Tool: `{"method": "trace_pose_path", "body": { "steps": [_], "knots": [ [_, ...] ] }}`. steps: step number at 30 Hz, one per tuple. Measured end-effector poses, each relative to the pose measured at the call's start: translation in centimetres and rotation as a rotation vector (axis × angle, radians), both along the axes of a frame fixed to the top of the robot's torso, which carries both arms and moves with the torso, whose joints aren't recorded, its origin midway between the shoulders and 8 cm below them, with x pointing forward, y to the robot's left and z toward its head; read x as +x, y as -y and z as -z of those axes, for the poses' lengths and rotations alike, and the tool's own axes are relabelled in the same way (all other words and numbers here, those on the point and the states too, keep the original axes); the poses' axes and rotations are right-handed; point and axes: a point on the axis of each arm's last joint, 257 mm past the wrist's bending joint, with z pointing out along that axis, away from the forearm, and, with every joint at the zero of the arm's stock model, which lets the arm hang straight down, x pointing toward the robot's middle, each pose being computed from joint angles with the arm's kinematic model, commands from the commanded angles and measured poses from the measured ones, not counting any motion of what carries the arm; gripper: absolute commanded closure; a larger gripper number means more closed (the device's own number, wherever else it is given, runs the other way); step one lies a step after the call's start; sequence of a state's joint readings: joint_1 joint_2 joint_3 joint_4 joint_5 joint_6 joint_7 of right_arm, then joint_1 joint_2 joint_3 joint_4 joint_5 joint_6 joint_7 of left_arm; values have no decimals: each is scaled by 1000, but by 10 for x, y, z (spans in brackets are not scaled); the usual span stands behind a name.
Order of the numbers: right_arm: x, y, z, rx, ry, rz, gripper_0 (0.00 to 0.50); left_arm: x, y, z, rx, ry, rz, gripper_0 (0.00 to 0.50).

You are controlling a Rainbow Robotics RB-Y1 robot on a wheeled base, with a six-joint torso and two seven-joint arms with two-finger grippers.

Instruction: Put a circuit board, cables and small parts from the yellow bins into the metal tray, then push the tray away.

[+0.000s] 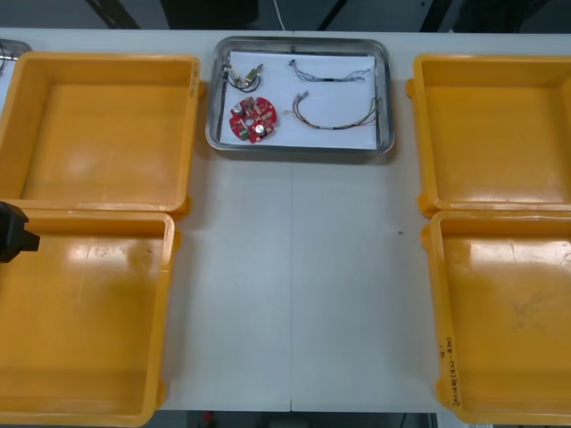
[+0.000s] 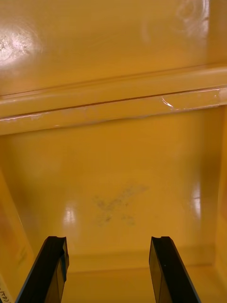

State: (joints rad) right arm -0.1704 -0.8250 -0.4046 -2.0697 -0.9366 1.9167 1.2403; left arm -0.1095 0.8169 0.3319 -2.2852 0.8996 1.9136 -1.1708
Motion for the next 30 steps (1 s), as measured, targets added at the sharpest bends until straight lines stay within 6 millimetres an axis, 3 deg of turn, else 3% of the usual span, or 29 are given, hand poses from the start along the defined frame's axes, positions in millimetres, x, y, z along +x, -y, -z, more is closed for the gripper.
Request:
{"method": "trace_pose_path", "body": {
  "steps": [7,30],
  "knots": [
    [0,-8,-7,-15,26,-31,0,0,0,0,0,0,0,0],
    [0,-8,-8,-16,26,-32,0,0,0,0,0,0,0,0]
  ]
}}
